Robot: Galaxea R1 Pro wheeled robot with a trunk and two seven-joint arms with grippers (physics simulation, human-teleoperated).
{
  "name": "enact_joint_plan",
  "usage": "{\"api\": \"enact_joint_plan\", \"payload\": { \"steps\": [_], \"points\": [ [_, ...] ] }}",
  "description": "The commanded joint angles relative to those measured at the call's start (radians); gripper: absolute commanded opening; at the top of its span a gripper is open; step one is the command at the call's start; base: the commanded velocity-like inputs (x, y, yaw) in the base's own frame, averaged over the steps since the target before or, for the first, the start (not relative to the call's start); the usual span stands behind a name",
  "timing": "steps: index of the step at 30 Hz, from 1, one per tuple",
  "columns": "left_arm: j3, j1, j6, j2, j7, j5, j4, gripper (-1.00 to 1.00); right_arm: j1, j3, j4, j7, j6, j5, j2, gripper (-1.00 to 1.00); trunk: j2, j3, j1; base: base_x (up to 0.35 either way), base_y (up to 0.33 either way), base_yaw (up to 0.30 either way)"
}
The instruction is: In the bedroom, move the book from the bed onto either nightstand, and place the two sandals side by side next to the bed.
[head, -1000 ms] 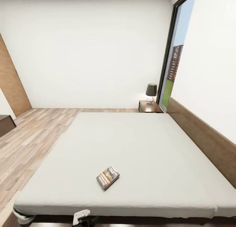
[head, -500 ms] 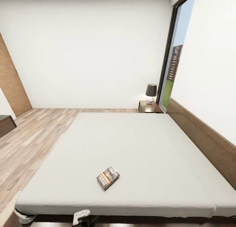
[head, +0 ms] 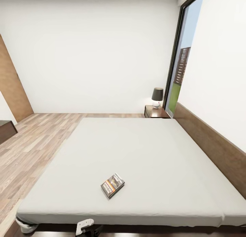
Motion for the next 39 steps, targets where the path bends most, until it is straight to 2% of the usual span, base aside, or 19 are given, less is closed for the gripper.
{"api": "enact_joint_plan", "payload": {
  "steps": [1, 39],
  "points": [
    [0.008, -0.001, -0.001, 0.000, -0.005, -0.002, 0.002, 1.00, -0.001, 0.005, 0.001, 0.002, -0.005, -0.005, -0.001, 1.00, -0.002, -0.002, 0.001, 0.000, 0.000, 0.000],
    [0.008, -0.001, -0.001, 0.003, -0.007, -0.002, 0.002, 1.00, -0.001, 0.006, 0.001, 0.006, -0.004, -0.005, -0.001, 1.00, -0.002, -0.002, 0.001, 0.000, 0.000, 0.000]
  ]
}}
